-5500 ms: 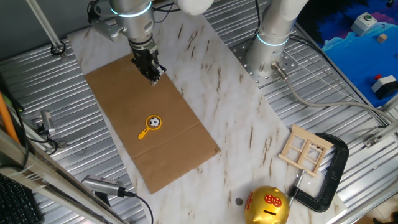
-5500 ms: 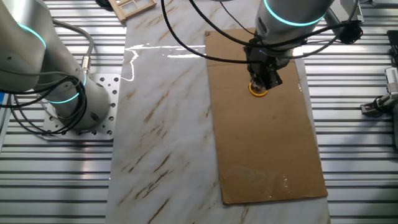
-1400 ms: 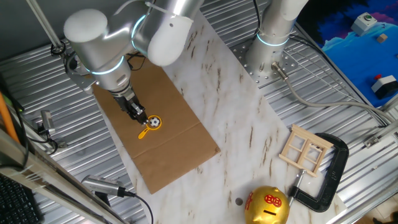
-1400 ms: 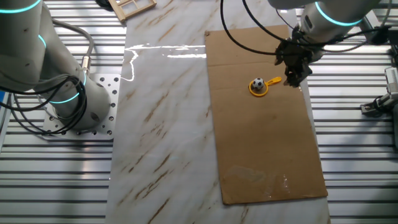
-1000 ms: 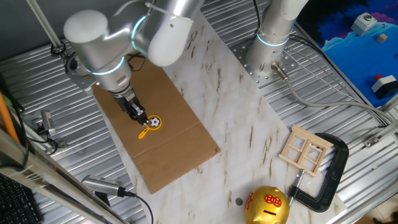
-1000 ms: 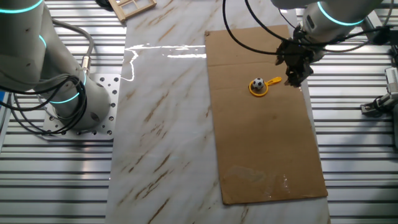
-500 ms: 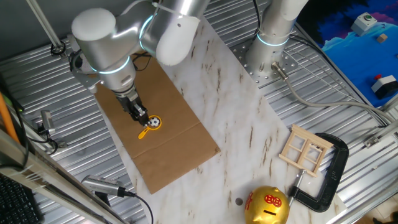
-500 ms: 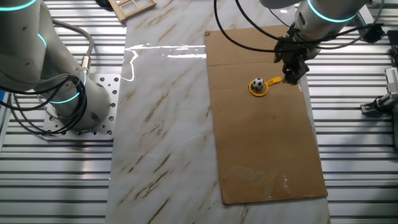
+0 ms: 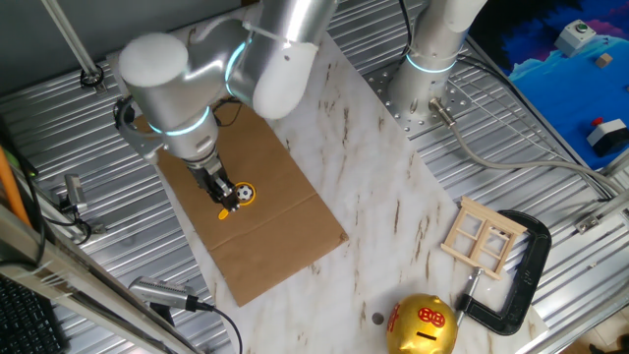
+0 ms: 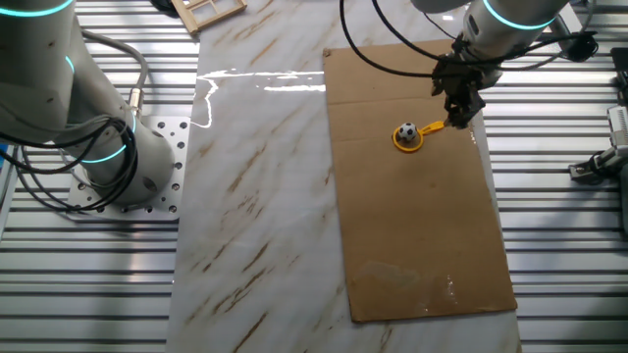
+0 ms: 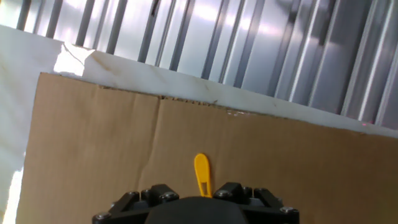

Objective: Remove the bubble ring from the ball

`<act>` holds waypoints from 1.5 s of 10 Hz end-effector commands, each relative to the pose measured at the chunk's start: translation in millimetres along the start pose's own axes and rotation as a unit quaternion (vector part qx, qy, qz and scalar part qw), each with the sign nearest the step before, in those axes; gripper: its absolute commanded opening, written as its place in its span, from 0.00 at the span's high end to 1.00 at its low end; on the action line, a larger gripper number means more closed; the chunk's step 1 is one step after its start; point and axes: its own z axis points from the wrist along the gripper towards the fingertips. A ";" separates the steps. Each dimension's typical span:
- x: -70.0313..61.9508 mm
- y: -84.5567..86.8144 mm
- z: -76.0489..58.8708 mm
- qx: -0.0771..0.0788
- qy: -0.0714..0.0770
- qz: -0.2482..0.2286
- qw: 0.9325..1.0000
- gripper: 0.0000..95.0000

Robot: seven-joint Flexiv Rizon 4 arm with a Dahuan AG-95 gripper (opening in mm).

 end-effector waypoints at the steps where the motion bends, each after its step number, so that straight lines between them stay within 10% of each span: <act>1: 1.9 -0.7 4.3 0.003 0.000 -0.003 1.000 0.40; 12: 9.9 -12.1 46.2 0.011 -0.006 -0.027 1.000 0.40; 13: 8.8 -11.2 48.7 0.011 -0.006 -0.028 1.000 0.60; 15: 7.0 -9.9 53.4 0.016 -0.005 -0.029 0.999 0.60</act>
